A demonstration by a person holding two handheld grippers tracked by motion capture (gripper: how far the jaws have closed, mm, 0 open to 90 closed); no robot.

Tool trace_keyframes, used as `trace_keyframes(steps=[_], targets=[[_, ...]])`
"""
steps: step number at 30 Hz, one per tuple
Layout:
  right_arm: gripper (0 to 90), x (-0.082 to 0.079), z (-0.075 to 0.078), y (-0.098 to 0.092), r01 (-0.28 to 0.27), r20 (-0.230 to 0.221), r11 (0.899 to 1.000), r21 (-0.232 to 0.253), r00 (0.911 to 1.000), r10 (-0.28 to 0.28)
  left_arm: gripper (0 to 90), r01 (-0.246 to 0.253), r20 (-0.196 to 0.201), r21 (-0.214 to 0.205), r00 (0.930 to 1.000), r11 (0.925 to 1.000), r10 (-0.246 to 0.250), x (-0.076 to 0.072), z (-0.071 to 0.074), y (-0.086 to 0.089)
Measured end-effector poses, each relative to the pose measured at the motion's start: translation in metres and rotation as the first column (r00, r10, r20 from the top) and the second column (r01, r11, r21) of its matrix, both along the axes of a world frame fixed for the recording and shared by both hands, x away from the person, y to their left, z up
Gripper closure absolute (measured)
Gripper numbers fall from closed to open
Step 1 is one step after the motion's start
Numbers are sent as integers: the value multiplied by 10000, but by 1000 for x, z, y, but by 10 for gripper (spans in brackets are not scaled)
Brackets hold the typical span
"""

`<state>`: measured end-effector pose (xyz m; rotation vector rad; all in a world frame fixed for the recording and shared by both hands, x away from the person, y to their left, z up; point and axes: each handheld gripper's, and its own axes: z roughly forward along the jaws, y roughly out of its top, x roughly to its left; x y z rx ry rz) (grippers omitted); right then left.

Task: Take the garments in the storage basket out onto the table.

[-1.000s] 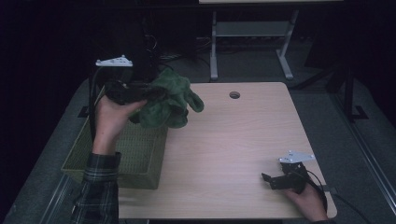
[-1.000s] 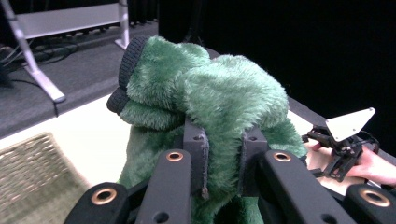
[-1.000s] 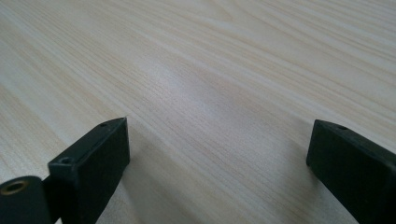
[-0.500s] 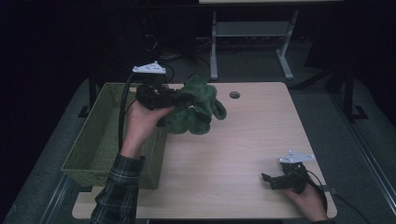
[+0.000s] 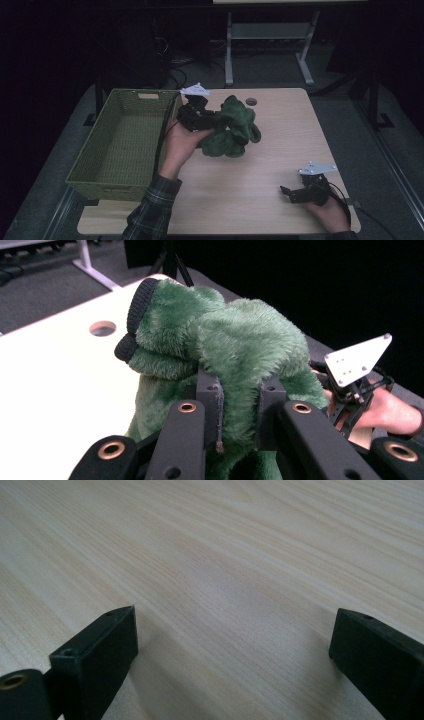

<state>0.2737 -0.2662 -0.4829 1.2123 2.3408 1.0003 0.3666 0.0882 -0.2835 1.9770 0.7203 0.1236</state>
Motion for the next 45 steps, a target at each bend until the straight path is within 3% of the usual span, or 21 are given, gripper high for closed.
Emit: trace_keyframes(steps=[9, 21, 25, 34, 41, 45], targets=[[45, 1, 0, 0, -76, 21, 10000, 18, 10000, 76, 776, 266, -411, 154, 9988, 9995, -259, -2, -30, -29], [45, 1, 0, 0, -80, -28, 10000, -3, 10000, 80, 776, 246, -1406, 86, 9898, 9997, -231, -1, -91, -51], [45, 1, 0, 0, -77, -36, 10000, -4, 10000, 77, 776, 342, -1640, 139, 9860, 9993, -315, 5, -110, -57], [45, 1, 0, 0, -81, -32, 10000, -6, 10000, 81, 774, 116, -2127, 594, 9771, 9982, 14, 23, -154, -62], [45, 1, 0, 0, -80, -36, 10000, -9, 10000, 80, 742, 252, -2076, 999, 9782, 9947, -40, 27, -168, -64], [46, 1, 0, 0, -87, -22, 10000, -13, 10000, 87, 593, 291, -2034, 917, 9791, 9954, -99, 24, -161, -62]])
